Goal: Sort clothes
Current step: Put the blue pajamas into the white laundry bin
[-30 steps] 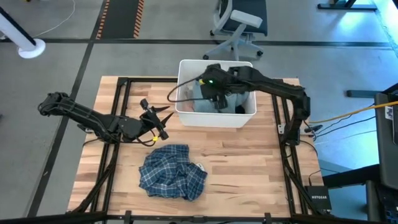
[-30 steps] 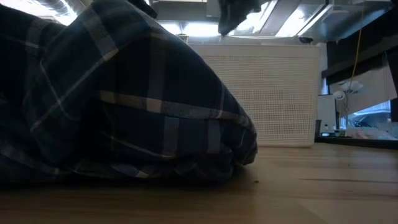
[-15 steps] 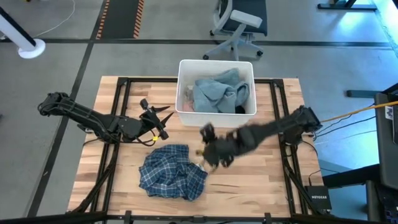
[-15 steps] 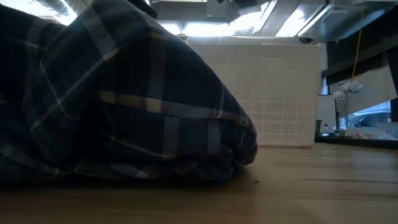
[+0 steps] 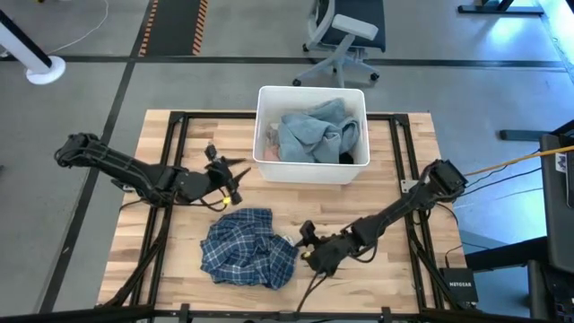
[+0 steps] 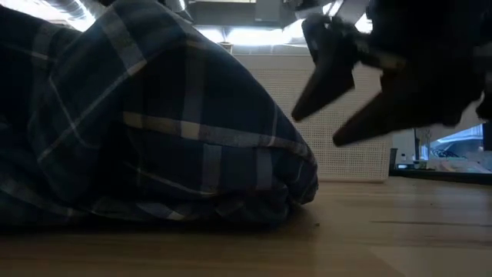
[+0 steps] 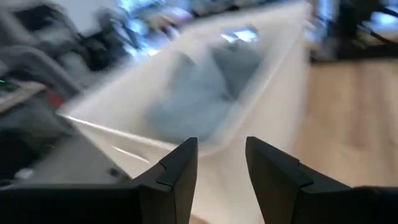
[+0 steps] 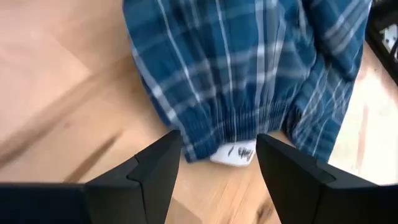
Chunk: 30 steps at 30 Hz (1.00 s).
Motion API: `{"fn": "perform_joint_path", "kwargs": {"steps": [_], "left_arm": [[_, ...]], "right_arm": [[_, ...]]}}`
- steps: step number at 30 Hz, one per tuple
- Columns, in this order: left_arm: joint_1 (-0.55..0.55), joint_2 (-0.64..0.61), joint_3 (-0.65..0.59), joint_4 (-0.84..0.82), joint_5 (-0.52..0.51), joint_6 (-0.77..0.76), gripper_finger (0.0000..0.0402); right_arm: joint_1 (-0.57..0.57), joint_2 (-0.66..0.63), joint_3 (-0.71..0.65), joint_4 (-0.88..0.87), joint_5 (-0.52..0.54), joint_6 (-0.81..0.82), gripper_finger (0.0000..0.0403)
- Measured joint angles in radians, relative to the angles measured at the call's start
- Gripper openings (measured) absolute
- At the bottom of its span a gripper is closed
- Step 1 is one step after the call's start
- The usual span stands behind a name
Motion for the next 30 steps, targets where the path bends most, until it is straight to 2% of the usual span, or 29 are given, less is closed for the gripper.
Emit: {"fn": "perform_joint_path", "kwargs": {"steps": [7, 10, 13, 21, 25, 30], "left_arm": [[-0.049, 0.0, 0.0, -0.405, 0.318, -0.354, 0.0131], [-0.1, 0.0, 0.0, -0.558, 0.382, -0.537, 0.0131], [-0.17, 0.0, -0.006, -0.649, 0.403, -0.667, 0.0131], [-0.352, 0.0, -0.108, -0.61, 0.43, -0.886, 0.0131], [-0.416, 0.0, -0.171, -0.541, 0.479, -0.972, 0.0131], [-0.472, 0.0, -0.24, -0.379, 0.493, -0.962, 0.0131]], "right_arm": [[-0.001, 0.003, -0.076, 0.129, -0.006, 0.003, 0.023], [0.009, 0.003, -0.076, 0.139, -0.006, 0.009, 0.023], [0.024, 0.003, -0.076, 0.161, -0.004, 0.014, 0.023], [0.08, 0.081, -0.076, 0.278, 0.035, 0.026, 0.023], [0.101, 0.131, -0.066, 0.328, 0.109, 0.026, 0.023], [0.105, 0.218, 0.015, 0.339, 0.177, -0.003, 0.023]]}}
